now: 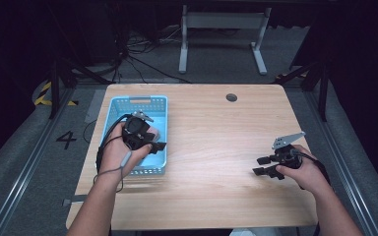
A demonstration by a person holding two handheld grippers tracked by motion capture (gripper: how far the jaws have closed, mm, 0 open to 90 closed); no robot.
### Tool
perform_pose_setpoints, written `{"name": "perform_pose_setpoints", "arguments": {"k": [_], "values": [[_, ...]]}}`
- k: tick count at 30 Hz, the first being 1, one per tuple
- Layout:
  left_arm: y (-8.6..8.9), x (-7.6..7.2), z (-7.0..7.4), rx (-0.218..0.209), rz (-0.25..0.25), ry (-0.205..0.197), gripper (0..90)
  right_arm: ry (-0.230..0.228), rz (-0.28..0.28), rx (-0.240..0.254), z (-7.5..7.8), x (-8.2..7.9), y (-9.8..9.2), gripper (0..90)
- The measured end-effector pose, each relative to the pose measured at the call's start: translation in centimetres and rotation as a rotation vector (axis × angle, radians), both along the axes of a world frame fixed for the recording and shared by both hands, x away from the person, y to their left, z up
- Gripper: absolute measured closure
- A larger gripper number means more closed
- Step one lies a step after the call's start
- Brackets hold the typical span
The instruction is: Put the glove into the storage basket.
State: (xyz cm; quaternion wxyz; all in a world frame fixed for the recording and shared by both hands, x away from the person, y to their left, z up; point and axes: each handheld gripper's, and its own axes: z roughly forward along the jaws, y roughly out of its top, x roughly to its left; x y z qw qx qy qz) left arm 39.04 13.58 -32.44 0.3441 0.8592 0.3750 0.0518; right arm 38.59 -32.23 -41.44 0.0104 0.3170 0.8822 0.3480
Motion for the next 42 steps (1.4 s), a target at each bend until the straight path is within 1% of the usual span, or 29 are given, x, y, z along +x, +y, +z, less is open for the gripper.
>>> {"name": "perform_pose_setpoints", "arguments": {"k": [1, 3, 5, 8, 9, 10, 13, 16, 18, 21, 23, 25, 28, 29, 31, 32, 33, 34, 35, 37, 38, 39, 40, 41, 42], "values": [[-0.3, -0.3, -0.1, 0.002, -0.015, 0.001, 44.3, 0.000, -0.003, 0.000, 0.0, 0.0, 0.0, 47.1], [-0.9, -0.8, -0.4, -0.013, -0.039, 0.001, 44.1, 0.000, -0.003, -0.001, -0.1, 0.0, -0.2, 47.0], [-1.5, -1.3, -0.7, -0.009, -0.064, 0.003, 44.1, 0.003, -0.010, 0.002, -0.1, -0.1, -0.3, 47.0], [-2.4, -2.0, -1.1, 0.009, -0.092, -0.011, 43.6, 0.003, -0.011, 0.002, -0.1, -0.1, -0.4, 47.0], [-2.7, -2.2, -1.3, 0.003, -0.104, -0.010, 43.6, 0.002, -0.012, 0.003, -0.2, -0.1, -0.4, 46.9], [-3.0, -2.3, -1.6, -0.011, -0.119, -0.002, 43.5, 0.001, -0.013, 0.004, -0.1, -0.1, -0.5, 46.9], [-3.8, -2.8, -2.6, -0.017, -0.154, 0.002, 43.4, 0.005, -0.013, 0.006, -0.2, -0.1, -0.6, 46.9], [-4.7, -3.0, -3.4, 0.002, -0.187, 0.017, 43.2, 0.005, -0.013, 0.003, -0.3, -0.1, -0.7, 46.9], [-5.1, -3.1, -3.8, 0.002, -0.191, 0.017, 42.5, 0.005, -0.014, 0.004, -0.3, 0.0, -0.7, 46.9], [-5.6, -3.3, -4.6, -0.006, -0.206, -0.005, 40.4, 0.007, -0.014, 0.007, -0.4, 0.0, -0.8, 46.8], [-6.0, -3.5, -5.2, -0.009, -0.209, 0.001, 39.0, 0.007, -0.016, 0.006, -0.5, 0.0, -0.8, 46.8], [-6.4, -3.6, -5.9, -0.007, -0.214, -0.001, 38.1, 0.008, -0.015, 0.003, -0.6, 0.0, -0.8, 46.8], [-7.0, -4.0, -6.8, 0.002, -0.226, 0.008, 37.4, 0.008, -0.020, 0.000, -0.8, 0.0, -0.8, 46.8], [-7.2, -4.2, -7.1, 0.003, -0.229, 0.001, 37.2, 0.006, -0.021, -0.003, -0.8, 0.0, -0.8, 46.8], [-7.3, -4.6, -7.7, -0.005, -0.234, -0.041, 37.3, 0.001, -0.024, -0.010, -0.9, 0.0, -0.9, 47.0], [-7.3, -4.8, -8.0, -0.013, -0.233, -0.055, 37.3, 0.001, -0.027, -0.014, -1.0, -0.1, -0.9, 47.1], [-7.4, -5.1, -8.3, -0.022, -0.227, -0.059, 37.0, 0.003, -0.029, -0.016, -1.1, -0.1, -0.9, 47.2], [-7.5, -5.3, -8.6, -0.020, -0.226, -0.071, 37.0, 0.004, -0.032, -0.020, -1.2, 0.0, -0.9, 47.5], [-7.5, -5.4, -8.9, -0.016, -0.222, -0.085, 37.0, 0.006, -0.036, -0.027, -1.3, -0.1, -0.9, 47.8], [-7.6, -5.5, -9.5, -0.002, -0.222, -0.087, 36.3, 0.004, -0.037, -0.036, -1.5, -0.1, -0.8, 48.2], [-7.7, -5.5, -9.8, -0.002, -0.223, -0.076, 36.3, 0.003, -0.036, -0.035, -1.5, -0.1, -0.7, 48.2], [-7.7, -5.4, -10.0, 0.009, -0.227, -0.061, 36.0, 0.005, -0.035, -0.035, -1.5, -0.1, -0.7, 48.3], [-7.9, -5.4, -10.3, 0.026, -0.222, -0.054, 35.7, 0.003, -0.037, -0.036, -1.6, -0.1, -0.6, 48.3], [-8.0, -5.4, -10.5, 0.059, -0.221, -0.060, 35.2, 0.004, -0.036, -0.038, -1.7, -0.1, -0.5, 48.4], [-8.1, -5.4, -10.6, 0.083, -0.221, -0.050, 35.1, 0.006, -0.032, -0.040, -1.7, -0.1, -0.4, 48.3]]}}
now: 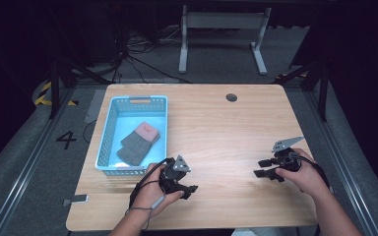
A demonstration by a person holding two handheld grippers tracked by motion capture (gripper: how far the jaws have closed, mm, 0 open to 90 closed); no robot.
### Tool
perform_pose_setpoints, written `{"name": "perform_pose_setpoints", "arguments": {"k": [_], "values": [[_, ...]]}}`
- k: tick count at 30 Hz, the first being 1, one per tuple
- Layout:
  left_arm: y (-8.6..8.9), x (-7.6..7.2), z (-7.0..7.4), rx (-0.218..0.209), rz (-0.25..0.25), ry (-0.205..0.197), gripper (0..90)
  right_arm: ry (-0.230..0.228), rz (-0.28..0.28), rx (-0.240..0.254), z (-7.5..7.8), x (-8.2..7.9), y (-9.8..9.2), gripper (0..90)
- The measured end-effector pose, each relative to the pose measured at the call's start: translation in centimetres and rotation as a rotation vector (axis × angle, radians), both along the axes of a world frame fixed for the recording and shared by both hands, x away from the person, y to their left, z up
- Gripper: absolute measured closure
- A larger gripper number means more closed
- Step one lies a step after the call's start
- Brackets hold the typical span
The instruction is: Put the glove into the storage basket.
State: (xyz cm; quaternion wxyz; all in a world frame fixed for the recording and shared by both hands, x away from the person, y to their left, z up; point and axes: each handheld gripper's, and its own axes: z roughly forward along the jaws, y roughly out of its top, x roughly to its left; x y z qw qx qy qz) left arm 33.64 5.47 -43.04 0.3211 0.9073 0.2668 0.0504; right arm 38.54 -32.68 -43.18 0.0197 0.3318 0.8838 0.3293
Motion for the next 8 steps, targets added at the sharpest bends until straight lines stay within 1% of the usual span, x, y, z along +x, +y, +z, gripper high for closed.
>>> {"name": "perform_pose_setpoints", "arguments": {"k": [1, 3, 5, 8], "values": [[-0.04, -0.02, -0.08, 0.006, -0.002, 0.012, 35.1, 0.001, 0.002, -0.002, -0.06, 0.02, 0.05, 48.3], [-0.02, 0.00, -0.07, -0.008, -0.002, 0.023, 34.9, 0.001, 0.000, -0.005, -0.12, 0.03, 0.13, 48.3], [0.05, 0.05, -0.03, -0.013, 0.002, 0.023, 34.4, 0.002, -0.001, -0.005, -0.13, 0.02, 0.17, 48.3], [0.11, 0.06, -0.03, -0.005, 0.001, 0.023, 34.4, 0.002, -0.002, -0.001, -0.07, 0.01, 0.16, 48.2]]}}
